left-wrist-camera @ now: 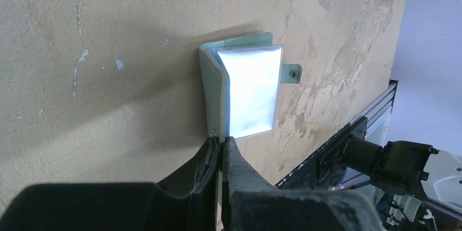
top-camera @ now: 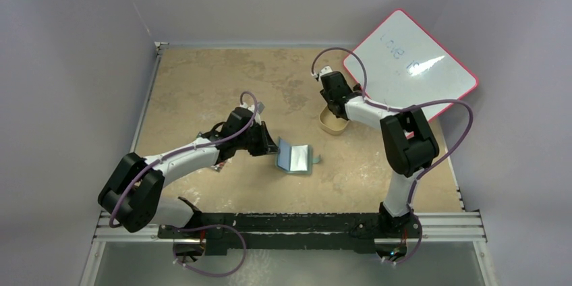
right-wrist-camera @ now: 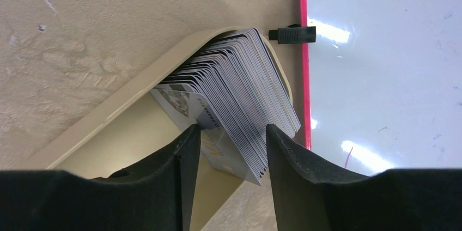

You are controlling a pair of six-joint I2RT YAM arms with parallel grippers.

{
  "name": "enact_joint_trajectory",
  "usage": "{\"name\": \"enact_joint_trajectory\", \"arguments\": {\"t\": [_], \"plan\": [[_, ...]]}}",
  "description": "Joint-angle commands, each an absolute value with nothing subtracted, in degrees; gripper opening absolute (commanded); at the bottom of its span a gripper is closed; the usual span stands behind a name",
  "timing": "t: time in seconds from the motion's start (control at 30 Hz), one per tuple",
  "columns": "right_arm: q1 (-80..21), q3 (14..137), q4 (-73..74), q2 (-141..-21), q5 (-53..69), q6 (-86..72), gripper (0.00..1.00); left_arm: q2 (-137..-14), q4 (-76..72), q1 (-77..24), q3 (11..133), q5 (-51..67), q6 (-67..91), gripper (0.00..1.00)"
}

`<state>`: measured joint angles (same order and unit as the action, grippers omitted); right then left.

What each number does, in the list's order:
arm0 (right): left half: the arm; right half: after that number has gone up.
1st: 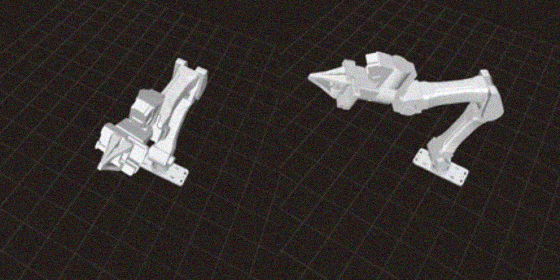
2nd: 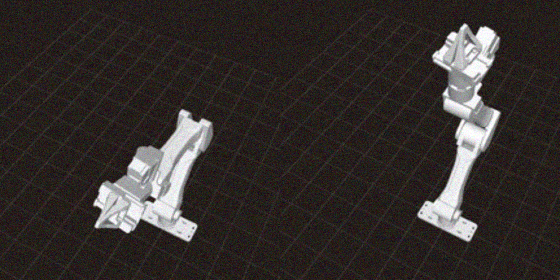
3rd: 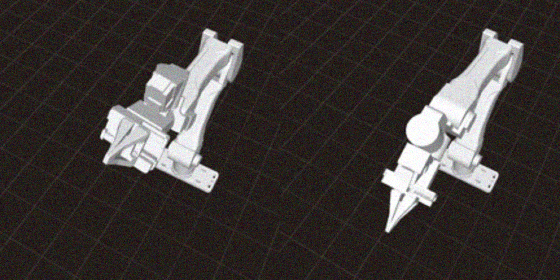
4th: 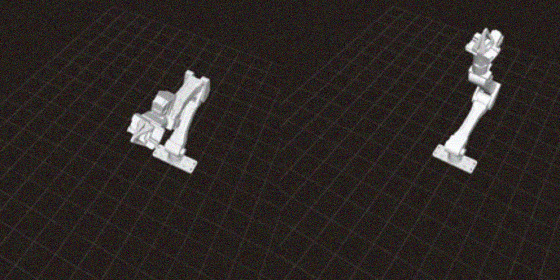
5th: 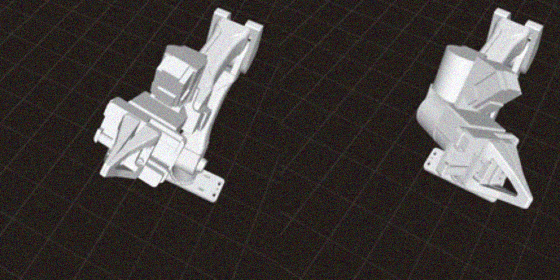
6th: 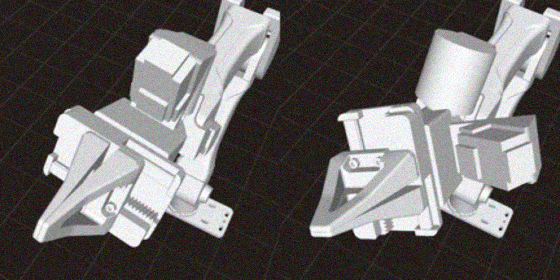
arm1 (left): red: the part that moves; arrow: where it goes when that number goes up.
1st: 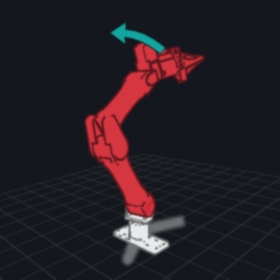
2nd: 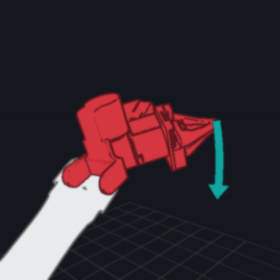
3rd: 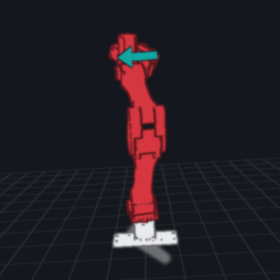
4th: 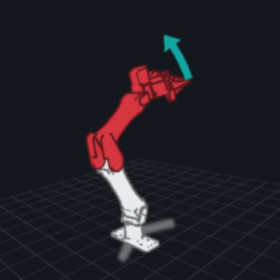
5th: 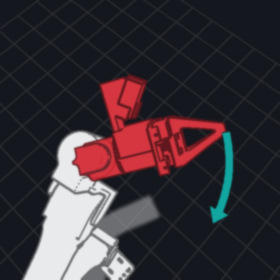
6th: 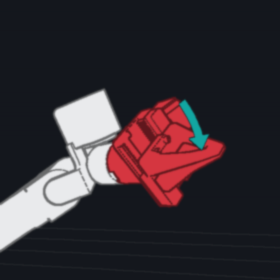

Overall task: Put the credit cards into the card holder
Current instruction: Pick up the credit card from the storage box.

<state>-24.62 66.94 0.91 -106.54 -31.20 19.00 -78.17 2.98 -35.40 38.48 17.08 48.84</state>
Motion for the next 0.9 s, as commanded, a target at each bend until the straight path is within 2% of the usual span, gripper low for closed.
{"name": "enact_joint_trajectory", "arguments": {"t": [0.0, 0.4, 0.63, 0.87], "plan": [[-24.25, 68.73, -1.16, -103.14, -34.61, 18.32, 0.48, -75.99, 0.01, -35.68, 39.23, 18.14, 48.18, 0.00], [-24.24, 68.34, -1.14, -101.98, -35.27, 18.19, 0.31, -76.60, -0.66, -35.65, 39.06, 18.00, 48.69, 0.00], [-24.26, 69.75, 2.26, -100.25, -32.96, 16.11, 0.13, -76.67, -0.68, -35.68, 39.02, 17.71, 48.75, 0.00], [-24.59, 71.96, 10.47, -94.29, -19.19, 10.47, 0.02, -76.65, -0.70, -35.68, 39.41, 17.36, 49.21, 0.00]]}}
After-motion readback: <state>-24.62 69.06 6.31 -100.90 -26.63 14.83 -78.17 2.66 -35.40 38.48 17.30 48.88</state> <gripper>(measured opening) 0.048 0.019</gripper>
